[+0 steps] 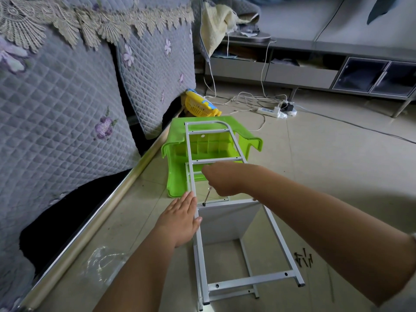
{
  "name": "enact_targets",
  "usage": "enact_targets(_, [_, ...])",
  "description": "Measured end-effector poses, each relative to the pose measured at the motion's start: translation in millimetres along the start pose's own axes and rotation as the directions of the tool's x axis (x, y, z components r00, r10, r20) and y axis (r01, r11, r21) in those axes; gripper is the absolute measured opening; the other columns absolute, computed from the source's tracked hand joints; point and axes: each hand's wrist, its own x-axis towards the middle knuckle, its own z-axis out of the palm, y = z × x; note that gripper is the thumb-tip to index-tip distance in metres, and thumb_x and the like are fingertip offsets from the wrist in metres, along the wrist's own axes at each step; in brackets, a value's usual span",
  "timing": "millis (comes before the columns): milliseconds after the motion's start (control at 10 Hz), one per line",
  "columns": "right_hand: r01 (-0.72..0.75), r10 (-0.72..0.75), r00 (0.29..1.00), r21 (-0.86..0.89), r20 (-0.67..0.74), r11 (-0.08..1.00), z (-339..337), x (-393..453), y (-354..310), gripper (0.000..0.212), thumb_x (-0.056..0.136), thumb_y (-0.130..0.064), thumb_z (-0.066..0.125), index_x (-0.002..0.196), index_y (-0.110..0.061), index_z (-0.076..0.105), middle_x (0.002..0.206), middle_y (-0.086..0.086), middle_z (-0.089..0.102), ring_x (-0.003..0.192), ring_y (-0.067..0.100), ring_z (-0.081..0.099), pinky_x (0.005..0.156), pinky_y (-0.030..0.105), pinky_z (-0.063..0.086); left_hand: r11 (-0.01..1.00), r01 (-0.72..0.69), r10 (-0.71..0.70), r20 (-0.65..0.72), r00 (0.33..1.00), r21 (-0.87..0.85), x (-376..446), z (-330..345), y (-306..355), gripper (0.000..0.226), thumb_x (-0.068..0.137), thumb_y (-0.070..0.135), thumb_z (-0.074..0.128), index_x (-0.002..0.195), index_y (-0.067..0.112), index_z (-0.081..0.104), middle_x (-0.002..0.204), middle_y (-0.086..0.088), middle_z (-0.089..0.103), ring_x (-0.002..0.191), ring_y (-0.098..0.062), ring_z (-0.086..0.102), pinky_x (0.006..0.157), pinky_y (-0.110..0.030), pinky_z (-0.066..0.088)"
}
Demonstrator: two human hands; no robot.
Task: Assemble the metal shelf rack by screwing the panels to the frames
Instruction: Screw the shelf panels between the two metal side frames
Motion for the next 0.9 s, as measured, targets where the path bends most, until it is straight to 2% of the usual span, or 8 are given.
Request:
enact_targets(200, [-0.134,0.122,0.990,-0.195,-0.070,0.972,14,9,-2,0.029,0.098,-0.015,0.036,0.119,-0.006,0.054,0.122,0.012,0.056,0.112,0.030,0.055,0.081,0.038,0.048,1.000,-0.004,0.003,-0.008,1.000,-0.016,-1,2,0,0.060,0.102,0.036,0.015,0.148,0.007,-0.010,0.156,-0.005,-0.017,0.143,-0.015,-0.016,0.115,-0.027,-0.009])
enact_targets(300, [-0.080,0.080,0.997,-0.009,0.022,0.997,6,6,0,0.040,0.097,-0.013,0.037,0.134,0.001,0.033,0.118,0.017,0.054,0.092,0.027,0.057,0.071,0.031,0.046,1.000,-0.005,0.005,-0.001,1.000,-0.012,-1,1,0,0.060,0.102,0.037,0.014,0.148,0.007,-0.010,0.156,-0.006,-0.018,0.143,-0.015,-0.016,0.116,-0.028,-0.009])
enact_targets(400, [-0.007,0.007,0.998,0.002,0.065,1.000,0,-1,1,0.035,0.092,-0.003,0.041,0.126,0.003,0.036,0.079,0.005,0.046,0.073,0.023,0.048,0.051,0.022,0.032,1.000,-0.003,0.003,0.013,1.000,0.000,0,1,-1,0.060,0.102,0.037,0.014,0.148,0.006,-0.010,0.156,-0.006,-0.018,0.143,-0.015,-0.016,0.116,-0.029,-0.008])
enact_targets(500, [-0.040,0.042,0.999,-0.130,0.011,0.991,5,5,-4,0.028,0.095,-0.006,0.039,0.120,-0.003,0.050,0.109,0.011,0.057,0.103,0.028,0.056,0.071,0.029,0.042,1.000,0.000,0.000,0.022,1.000,0.012,0,0,0,0.060,0.102,0.037,0.014,0.148,0.006,-0.011,0.155,-0.006,-0.018,0.143,-0.016,-0.016,0.116,-0.029,-0.009])
enact_targets(600, [-0.142,0.139,0.990,-0.153,-0.030,0.978,7,8,-8,0.031,0.097,-0.013,0.037,0.124,-0.005,0.050,0.124,0.014,0.053,0.112,0.030,0.054,0.079,0.036,0.046,1.000,0.003,-0.004,0.031,1.000,0.023,-1,0,1,0.060,0.102,0.037,0.014,0.148,0.006,-0.011,0.155,-0.006,-0.018,0.143,-0.016,-0.016,0.116,-0.029,-0.008])
enact_targets(700, [-0.084,0.084,0.996,-0.028,0.000,0.996,4,6,-9,0.045,0.097,-0.016,0.039,0.137,0.001,0.029,0.132,0.018,0.048,0.117,0.031,0.050,0.080,0.031,0.042,1.000,0.000,-0.001,0.030,1.000,0.026,0,-1,1,0.060,0.102,0.037,0.014,0.148,0.006,-0.010,0.156,-0.006,-0.017,0.143,-0.016,-0.016,0.116,-0.029,-0.008])
enact_targets(800, [-0.004,0.005,1.000,-0.088,0.018,0.996,2,1,-9,0.038,0.093,-0.006,0.044,0.129,0.002,0.037,0.125,0.016,0.052,0.111,0.029,0.053,0.071,0.028,0.036,1.000,0.003,-0.003,0.027,1.000,0.024,-1,-1,2,0.060,0.102,0.037,0.014,0.148,0.006,-0.010,0.156,-0.007,-0.017,0.144,-0.016,-0.015,0.115,-0.029,-0.008])
enact_targets(900, [-0.060,0.058,0.998,-0.167,-0.018,0.984,8,5,-7,0.027,0.095,-0.007,0.040,0.119,-0.003,0.052,0.122,0.013,0.055,0.111,0.029,0.054,0.081,0.033,0.046,1.000,0.004,-0.005,0.020,1.000,0.017,-1,0,2,0.061,0.102,0.037,0.015,0.148,0.006,-0.010,0.156,-0.006,-0.017,0.144,-0.016,-0.015,0.115,-0.029,-0.008])
